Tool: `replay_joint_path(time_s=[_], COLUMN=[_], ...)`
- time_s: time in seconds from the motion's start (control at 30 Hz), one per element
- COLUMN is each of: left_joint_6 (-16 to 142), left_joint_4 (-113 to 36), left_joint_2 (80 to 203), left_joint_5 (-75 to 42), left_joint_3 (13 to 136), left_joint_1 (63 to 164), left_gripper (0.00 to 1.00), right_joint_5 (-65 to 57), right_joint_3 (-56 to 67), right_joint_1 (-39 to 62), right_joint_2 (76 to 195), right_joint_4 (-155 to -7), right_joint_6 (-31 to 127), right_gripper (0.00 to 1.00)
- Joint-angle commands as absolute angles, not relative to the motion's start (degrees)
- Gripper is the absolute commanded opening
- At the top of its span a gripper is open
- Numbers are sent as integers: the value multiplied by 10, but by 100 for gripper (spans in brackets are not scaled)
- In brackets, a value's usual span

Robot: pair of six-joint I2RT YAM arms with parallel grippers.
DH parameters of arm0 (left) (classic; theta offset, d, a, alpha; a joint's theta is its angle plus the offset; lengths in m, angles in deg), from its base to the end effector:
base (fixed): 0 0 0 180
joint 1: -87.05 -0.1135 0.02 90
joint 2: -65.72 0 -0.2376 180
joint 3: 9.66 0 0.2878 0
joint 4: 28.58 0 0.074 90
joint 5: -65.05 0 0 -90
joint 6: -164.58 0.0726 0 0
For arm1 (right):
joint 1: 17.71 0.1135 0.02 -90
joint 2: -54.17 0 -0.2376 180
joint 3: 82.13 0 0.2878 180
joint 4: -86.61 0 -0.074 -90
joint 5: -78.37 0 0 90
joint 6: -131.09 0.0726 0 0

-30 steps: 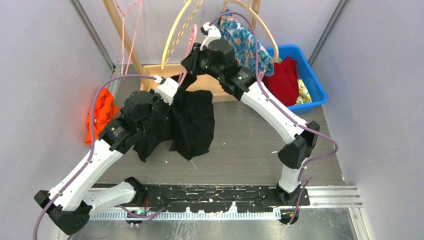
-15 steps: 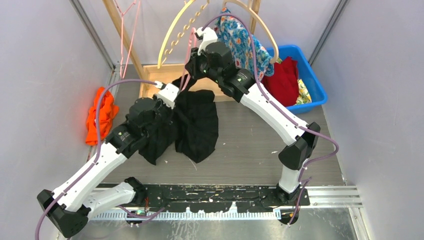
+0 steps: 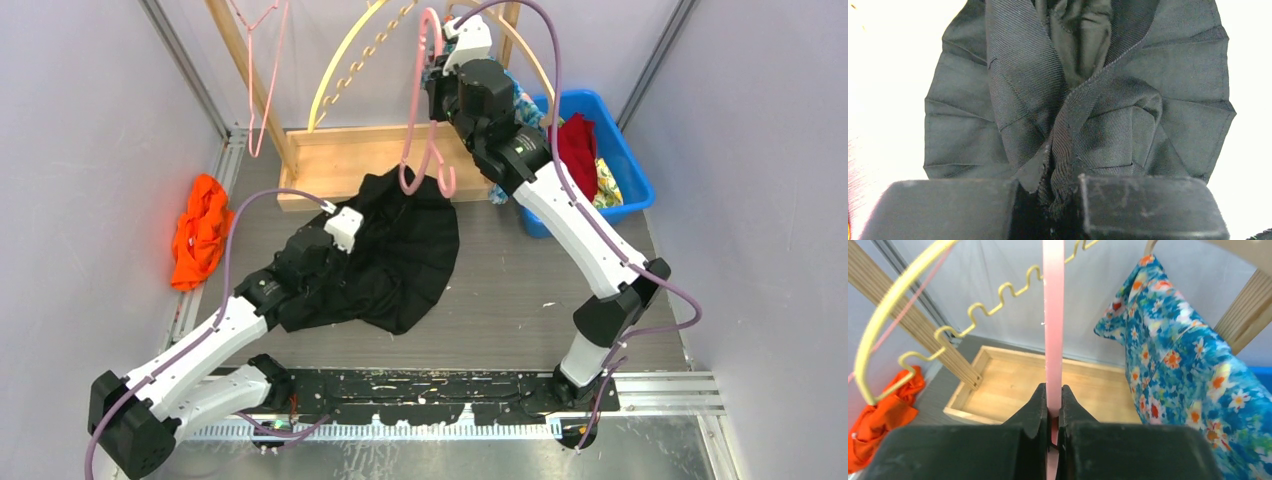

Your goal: Remove the skirt from the hanger

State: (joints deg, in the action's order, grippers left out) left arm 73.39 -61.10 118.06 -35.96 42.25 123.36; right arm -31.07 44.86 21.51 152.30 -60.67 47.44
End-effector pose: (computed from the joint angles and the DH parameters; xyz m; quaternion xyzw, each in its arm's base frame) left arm 0.2375 -0.1573 0.2204 0.2202 0.8476 -0.0730 0.4772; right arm 0.3622 0.2644 0.4780 -0.0931 0.7232 0.1470 0.6683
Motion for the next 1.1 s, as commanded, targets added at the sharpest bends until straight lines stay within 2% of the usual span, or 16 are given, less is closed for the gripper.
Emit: replay_joint_path(time_s=[0.0,0.23,0.4,0.53,0.73,0.83,1.07], left_joint_6=[729,784,823,849,872,881,870], left_joint_4=[-590,-659,-691,-701,-673,-661,-652], left_joint_2=[1183,1192,1208,1233,1274,1289,1279], left_joint_5=[-382,-378,-378,-353,-323,-313,-325], left_joint_3=[466,617,733,824,961,983,940], left_joint_1=[1231,1234,1247,1258,1266,1265,1269], left_gripper=[0,0,0,0,0,0,0], right_joint_5=[-335,-339,-406,-445,-456,-444,-412], right_joint_3=[476,477,463,407,390,396,413], right_joint_1=[225,224,224,224,213,212,210], right_joint_2=[1482,1464,1449,1411,1398,1413,1447], right_joint_4=[-661,-675,-712,-797,-807,-781,-753], right_joint_6=[451,426,377,331,329,345,361], right_gripper=[1,1,1,1,1,1,1])
